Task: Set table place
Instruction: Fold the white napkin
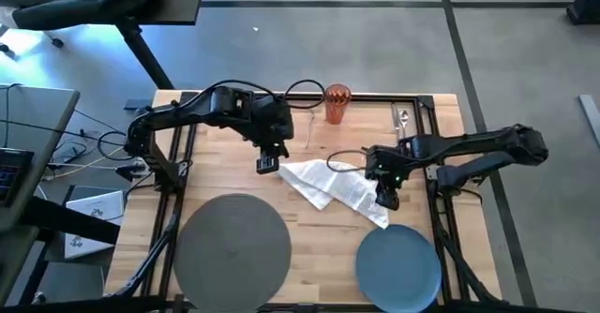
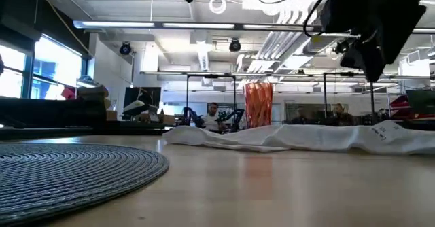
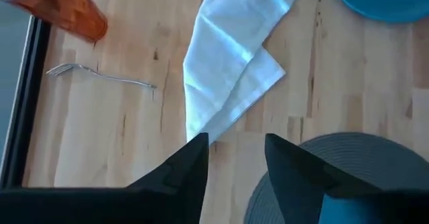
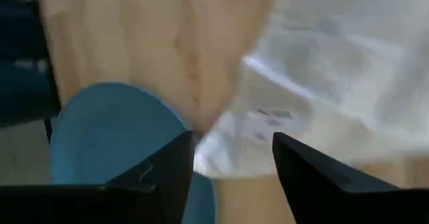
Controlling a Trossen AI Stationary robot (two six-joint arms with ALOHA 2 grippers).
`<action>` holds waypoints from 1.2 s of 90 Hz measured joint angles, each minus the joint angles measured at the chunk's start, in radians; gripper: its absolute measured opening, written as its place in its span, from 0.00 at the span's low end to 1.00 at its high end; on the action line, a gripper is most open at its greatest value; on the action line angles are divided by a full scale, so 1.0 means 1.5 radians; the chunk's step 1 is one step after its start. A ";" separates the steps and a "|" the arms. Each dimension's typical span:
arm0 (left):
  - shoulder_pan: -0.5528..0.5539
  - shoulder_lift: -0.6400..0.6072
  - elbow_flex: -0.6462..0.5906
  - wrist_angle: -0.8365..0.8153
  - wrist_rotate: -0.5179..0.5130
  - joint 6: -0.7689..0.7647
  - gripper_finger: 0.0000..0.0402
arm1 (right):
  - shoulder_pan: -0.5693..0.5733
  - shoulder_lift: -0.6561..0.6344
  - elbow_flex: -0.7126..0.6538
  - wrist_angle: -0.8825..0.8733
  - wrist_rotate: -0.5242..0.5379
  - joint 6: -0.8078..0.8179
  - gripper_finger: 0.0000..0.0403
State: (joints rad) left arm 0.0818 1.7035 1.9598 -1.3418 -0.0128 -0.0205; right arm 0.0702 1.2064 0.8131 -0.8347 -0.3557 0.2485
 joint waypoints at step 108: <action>-0.029 0.000 0.000 0.000 -0.017 -0.040 0.33 | 0.326 0.039 -0.160 0.199 0.224 -0.005 0.14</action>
State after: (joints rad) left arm 0.0387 1.7035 1.9594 -1.3417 -0.0387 -0.0808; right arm 0.5594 1.2655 0.5735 -0.5370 -0.0193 0.2409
